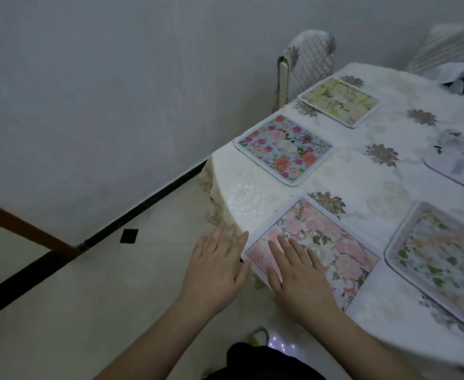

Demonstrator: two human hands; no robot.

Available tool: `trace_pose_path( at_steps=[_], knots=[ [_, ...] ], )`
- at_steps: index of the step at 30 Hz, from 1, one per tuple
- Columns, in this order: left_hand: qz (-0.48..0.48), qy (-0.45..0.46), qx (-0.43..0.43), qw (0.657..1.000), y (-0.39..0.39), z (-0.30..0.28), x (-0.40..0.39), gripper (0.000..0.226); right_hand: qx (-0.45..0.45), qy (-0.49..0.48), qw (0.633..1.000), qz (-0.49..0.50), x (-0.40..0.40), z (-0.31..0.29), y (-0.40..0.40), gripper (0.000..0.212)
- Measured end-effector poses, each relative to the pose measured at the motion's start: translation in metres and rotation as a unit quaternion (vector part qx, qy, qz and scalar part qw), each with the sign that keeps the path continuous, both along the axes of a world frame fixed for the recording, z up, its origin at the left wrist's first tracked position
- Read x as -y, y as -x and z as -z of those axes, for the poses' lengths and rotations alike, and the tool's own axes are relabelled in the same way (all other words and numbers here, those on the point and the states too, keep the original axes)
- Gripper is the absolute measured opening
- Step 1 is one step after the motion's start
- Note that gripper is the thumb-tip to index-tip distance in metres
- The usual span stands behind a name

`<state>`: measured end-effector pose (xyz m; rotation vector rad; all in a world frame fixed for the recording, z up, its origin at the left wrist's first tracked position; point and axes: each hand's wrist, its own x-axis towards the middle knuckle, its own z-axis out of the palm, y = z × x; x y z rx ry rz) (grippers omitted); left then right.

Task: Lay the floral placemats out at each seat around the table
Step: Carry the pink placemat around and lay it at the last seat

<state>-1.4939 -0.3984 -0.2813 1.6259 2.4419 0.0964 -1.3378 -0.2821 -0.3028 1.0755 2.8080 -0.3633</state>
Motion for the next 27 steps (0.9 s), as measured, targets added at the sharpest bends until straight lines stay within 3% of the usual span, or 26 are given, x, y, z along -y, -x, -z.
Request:
trace_pose_path(
  at_steps=[17, 27],
  knots=[
    [0.222, 0.012, 0.000, 0.975, 0.010, 0.034, -0.187, 0.067, -0.017, 0.005, 0.980, 0.200, -0.097, -0.001, -0.028, 0.060],
    [0.393, 0.032, -0.005, 0.919, 0.030, 0.069, -0.239, 0.062, -0.019, -0.001, 0.942, 0.336, -0.106, 0.016, -0.020, 0.061]
  ],
)
